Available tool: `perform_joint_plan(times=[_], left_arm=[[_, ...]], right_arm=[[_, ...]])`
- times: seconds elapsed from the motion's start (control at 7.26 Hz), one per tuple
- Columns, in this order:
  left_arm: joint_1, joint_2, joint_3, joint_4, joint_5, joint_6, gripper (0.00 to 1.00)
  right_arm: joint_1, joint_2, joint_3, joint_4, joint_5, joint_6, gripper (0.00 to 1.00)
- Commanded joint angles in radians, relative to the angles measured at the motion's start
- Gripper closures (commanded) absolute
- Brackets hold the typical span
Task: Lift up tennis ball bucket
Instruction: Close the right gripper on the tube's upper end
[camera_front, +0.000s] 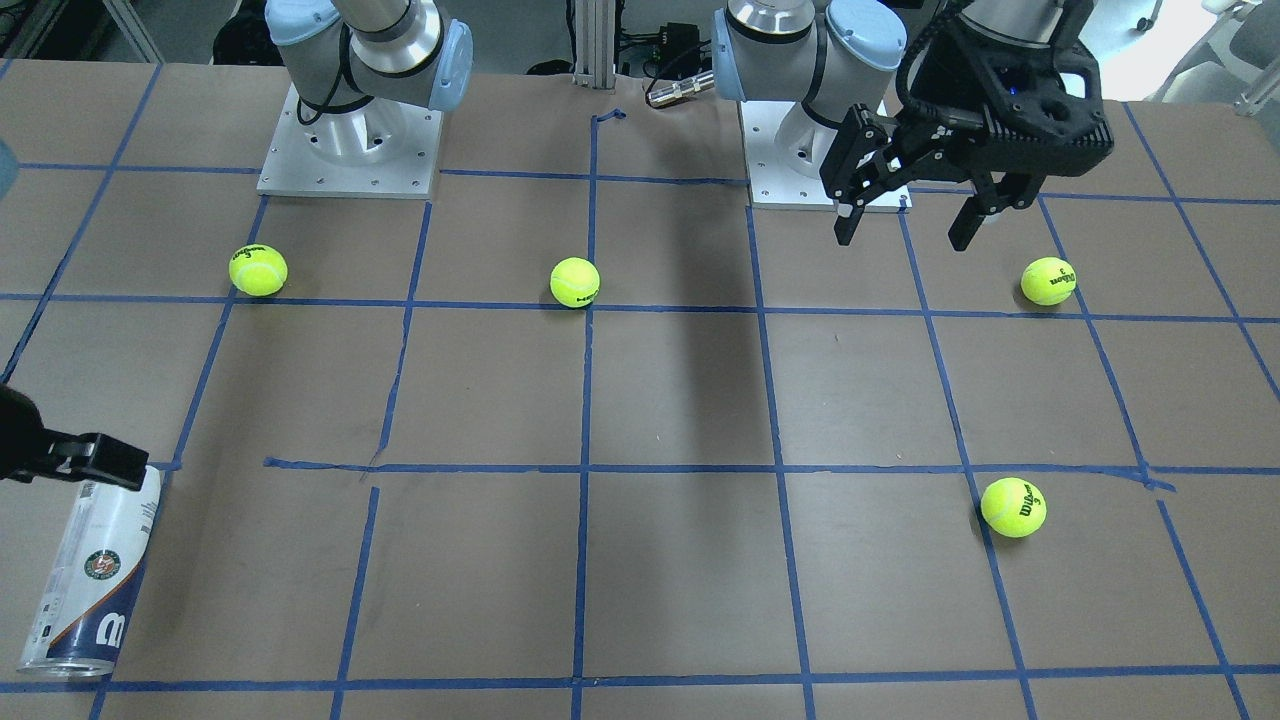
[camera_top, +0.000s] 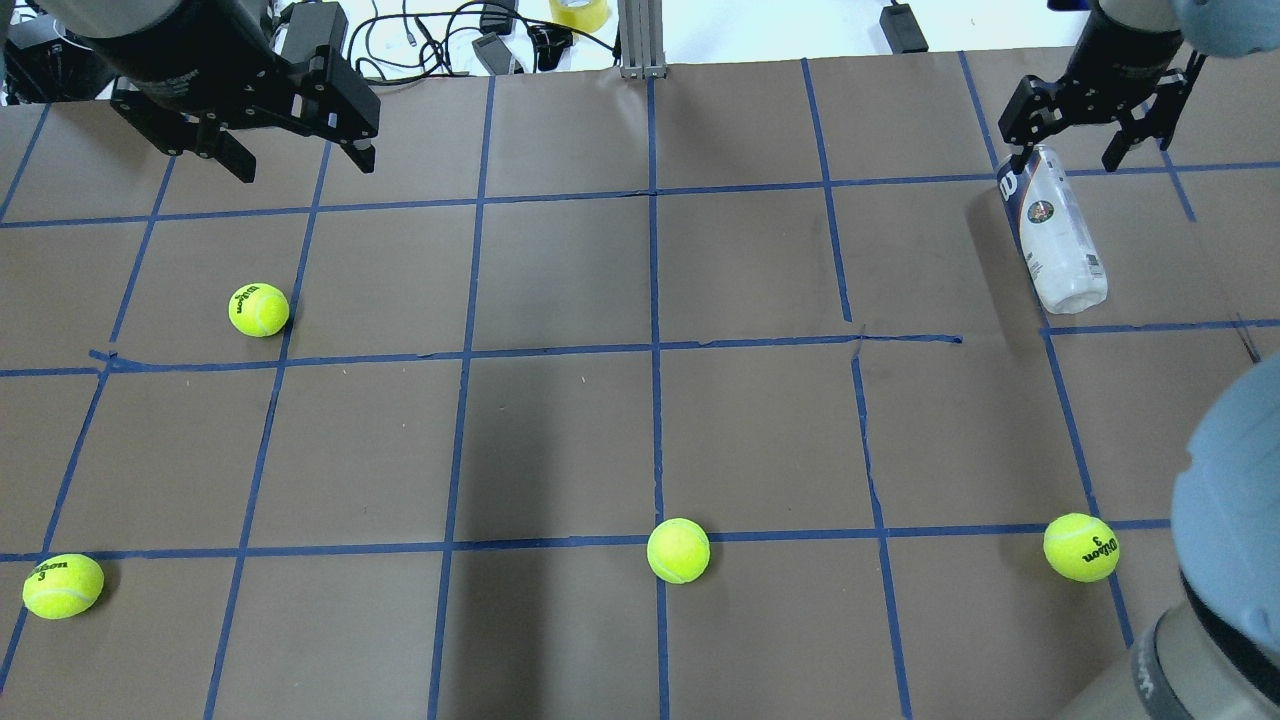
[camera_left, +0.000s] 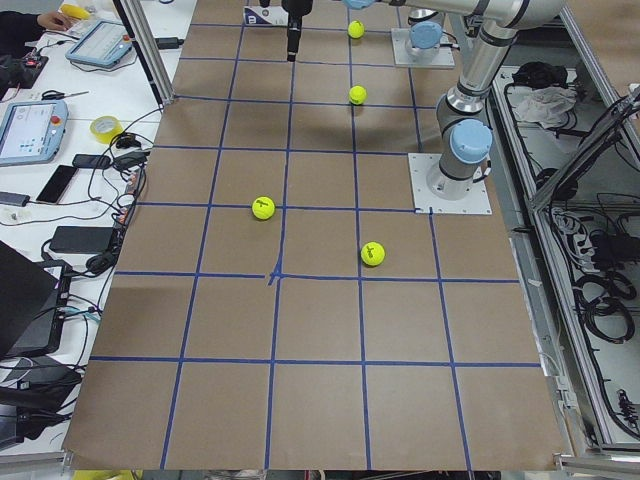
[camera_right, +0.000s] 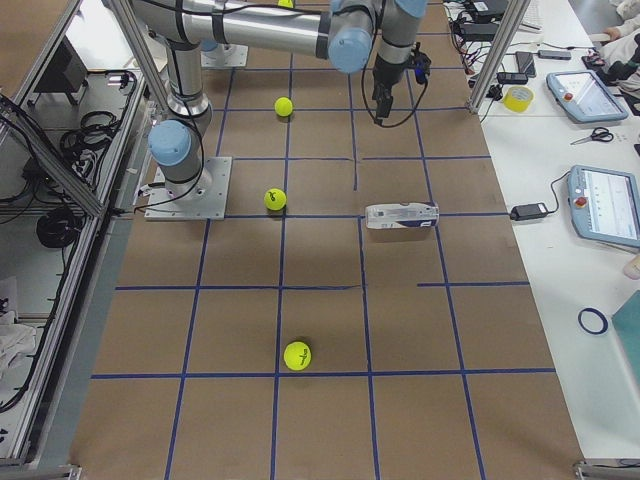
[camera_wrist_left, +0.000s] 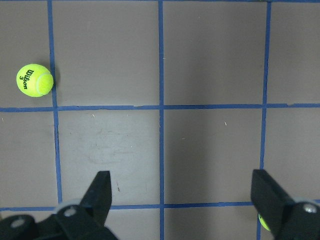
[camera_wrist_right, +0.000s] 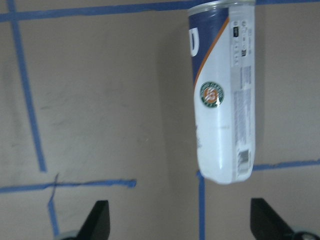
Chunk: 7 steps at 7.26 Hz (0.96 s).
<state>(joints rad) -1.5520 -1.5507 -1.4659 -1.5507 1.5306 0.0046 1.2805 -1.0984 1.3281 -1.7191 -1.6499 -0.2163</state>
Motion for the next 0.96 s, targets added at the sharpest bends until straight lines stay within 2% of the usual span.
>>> perform_joint_plan(times=[0.0,0.83], left_arm=[[0.0,-0.002,-0.001,0.001,-0.001,0.001,0.0],[0.001,-0.006,-0.001,0.006,-0.012,-0.002,0.0]], right_arm=[[-0.058,0.148,-0.019,-0.129,0.005,-0.026,0.0],[-0.102,0.271,-0.018,-0.198,0.036,-0.103,0.0]])
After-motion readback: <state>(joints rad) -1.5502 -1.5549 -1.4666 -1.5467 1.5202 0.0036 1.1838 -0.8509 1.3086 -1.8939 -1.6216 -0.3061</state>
